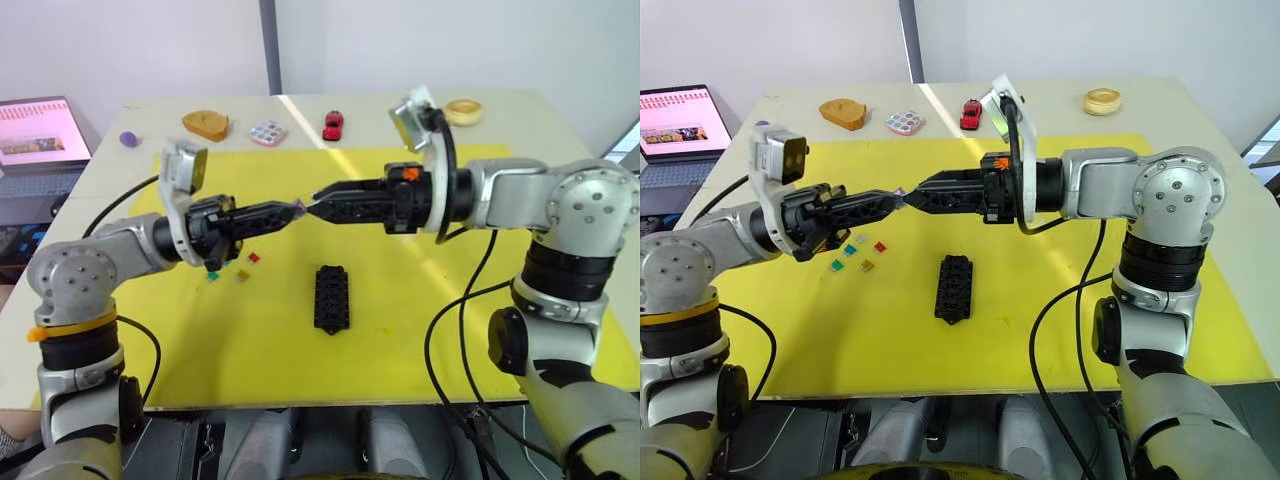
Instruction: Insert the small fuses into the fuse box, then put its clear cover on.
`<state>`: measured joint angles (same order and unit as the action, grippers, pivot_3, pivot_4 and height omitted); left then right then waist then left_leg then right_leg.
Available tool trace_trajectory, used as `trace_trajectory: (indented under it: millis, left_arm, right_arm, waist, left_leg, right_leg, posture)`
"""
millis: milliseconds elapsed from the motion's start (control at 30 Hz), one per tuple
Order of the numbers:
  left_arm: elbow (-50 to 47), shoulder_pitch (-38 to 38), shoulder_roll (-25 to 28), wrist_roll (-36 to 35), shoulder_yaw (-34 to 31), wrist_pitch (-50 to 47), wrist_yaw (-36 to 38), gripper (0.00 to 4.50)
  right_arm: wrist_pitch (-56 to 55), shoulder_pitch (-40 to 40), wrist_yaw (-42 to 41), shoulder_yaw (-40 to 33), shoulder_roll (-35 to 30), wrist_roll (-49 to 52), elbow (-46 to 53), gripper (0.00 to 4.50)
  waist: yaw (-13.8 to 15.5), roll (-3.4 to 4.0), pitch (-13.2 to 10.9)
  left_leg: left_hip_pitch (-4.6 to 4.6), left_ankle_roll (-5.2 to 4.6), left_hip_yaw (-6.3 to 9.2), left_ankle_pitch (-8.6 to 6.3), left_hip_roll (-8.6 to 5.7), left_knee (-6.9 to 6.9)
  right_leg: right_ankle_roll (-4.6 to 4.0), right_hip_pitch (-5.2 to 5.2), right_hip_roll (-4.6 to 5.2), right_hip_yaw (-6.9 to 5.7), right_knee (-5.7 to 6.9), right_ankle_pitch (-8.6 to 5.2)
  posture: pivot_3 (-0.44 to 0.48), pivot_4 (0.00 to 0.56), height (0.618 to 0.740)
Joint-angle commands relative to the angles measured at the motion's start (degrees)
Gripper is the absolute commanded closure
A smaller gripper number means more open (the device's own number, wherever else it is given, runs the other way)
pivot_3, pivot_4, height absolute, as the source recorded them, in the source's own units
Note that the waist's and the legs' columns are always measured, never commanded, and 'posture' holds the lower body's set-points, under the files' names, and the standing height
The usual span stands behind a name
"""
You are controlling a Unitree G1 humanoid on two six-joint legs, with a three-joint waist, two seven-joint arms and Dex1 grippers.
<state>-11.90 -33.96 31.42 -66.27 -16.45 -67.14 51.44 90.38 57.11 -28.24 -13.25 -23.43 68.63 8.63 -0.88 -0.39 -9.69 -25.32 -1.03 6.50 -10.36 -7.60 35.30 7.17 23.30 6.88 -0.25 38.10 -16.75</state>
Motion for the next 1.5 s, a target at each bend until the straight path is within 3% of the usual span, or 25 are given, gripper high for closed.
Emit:
trace_trajectory:
  millis: [33,300,400,467,1233,1333,1500]
  left_arm:
    - [-0.08,-0.2,1.21,-0.41,0.41,1.83,1.39,4.5]
    - [1.11,-0.84,2.0,-0.06,1.61,3.54,1.51,4.5]
    - [1.14,-0.94,2.34,-0.1,2.21,3.87,1.6,4.5]
    - [1.27,-0.97,2.46,-0.01,2.43,4.14,1.44,4.5]
    - [0.98,-0.86,2.18,-0.45,3.08,4.95,0.4,4.5]
    - [0.89,-0.66,2.09,-0.29,3.23,5.12,0.37,4.5]
    - [0.78,-0.53,2.1,-0.65,3.13,5.04,-0.01,4.5]
  right_arm:
    - [-0.25,1.34,1.29,-1.19,0.65,2.21,0.54,1.85]
    - [-0.85,0.06,2.45,0.33,0.77,2.33,1.42,1.85]
    - [-1.3,-0.12,2.64,0.53,0.84,2.74,1.64,2.72]
    - [-1.37,-0.2,2.63,0.78,0.64,3.08,1.9,3.65]
    - [-3.51,-0.53,2.77,3.21,0.44,3.6,3.42,3.65]
    - [-3.68,-0.56,2.86,3.35,0.41,3.69,3.52,4.45]
    - [-3.57,-0.35,2.91,3.47,0.13,4.01,3.61,4.48]
  waist:
    - [-0.06,0.0,0.0]
    - [-0.07,0.0,0.0]
    - [-0.08,0.0,0.0]
    - [-0.09,0.0,0.0]
    - [-0.06,0.0,0.0]
    - [-0.06,0.0,0.0]
    - [-0.08,0.0,0.0]
  left_leg:
    - [0.0,0.0,0.0,0.0,0.0,0.0]
    - [0.0,-0.07,0.0,-0.04,0.0,-0.02]
    - [0.0,-0.09,0.0,-0.05,0.0,-0.03]
    - [-0.01,-0.09,0.0,-0.06,0.0,-0.03]
    - [-0.01,-0.11,0.0,-0.07,0.0,-0.04]
    - [-0.01,-0.11,0.0,-0.07,0.0,-0.05]
    - [-0.01,-0.11,0.0,-0.07,0.0,-0.06]
  right_leg:
    - [0.0,0.0,0.0,0.0,0.0,0.0]
    - [0.0,0.03,-0.01,0.02,0.0,0.0]
    - [0.0,0.03,-0.01,0.02,0.0,0.0]
    - [0.0,0.04,-0.01,0.02,0.0,0.0]
    - [0.0,0.05,-0.01,0.02,-0.01,0.0]
    - [0.0,0.06,-0.01,0.03,-0.01,0.0]
    - [0.0,0.06,-0.01,0.03,-0.01,0.0]
  posture:
    - [0.0,0.15,0.74]
    - [0.0,0.15,0.74]
    - [0.0,0.15,0.74]
    - [0.0,0.15,0.74]
    - [0.0,0.15,0.74]
    - [0.0,0.15,0.74]
    - [0.0,0.15,0.74]
